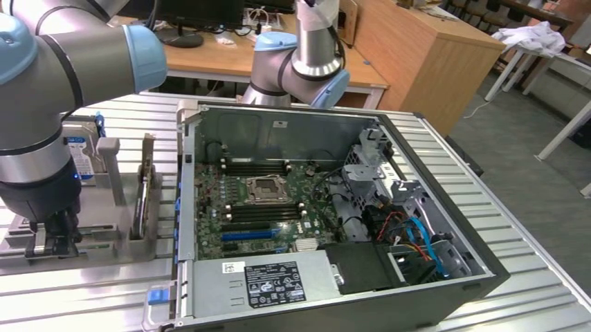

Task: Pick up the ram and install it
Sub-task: 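Pick up the ram and move it above insertion slot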

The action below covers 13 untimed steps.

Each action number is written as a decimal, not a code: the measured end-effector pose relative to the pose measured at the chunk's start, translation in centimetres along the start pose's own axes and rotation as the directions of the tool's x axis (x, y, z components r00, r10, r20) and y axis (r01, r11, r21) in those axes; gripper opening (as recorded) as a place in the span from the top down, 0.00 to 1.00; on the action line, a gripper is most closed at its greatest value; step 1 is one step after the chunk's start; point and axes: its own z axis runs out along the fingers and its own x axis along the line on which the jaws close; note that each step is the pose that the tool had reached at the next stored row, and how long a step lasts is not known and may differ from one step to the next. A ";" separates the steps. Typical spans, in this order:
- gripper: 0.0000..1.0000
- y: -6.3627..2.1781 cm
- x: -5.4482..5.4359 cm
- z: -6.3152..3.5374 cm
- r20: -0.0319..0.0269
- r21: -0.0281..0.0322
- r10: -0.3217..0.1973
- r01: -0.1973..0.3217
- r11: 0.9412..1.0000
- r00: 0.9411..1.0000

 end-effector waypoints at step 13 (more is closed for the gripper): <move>0.79 0.00 0.0 0.00 0.000 0.000 0.000 0.000 1.000 1.000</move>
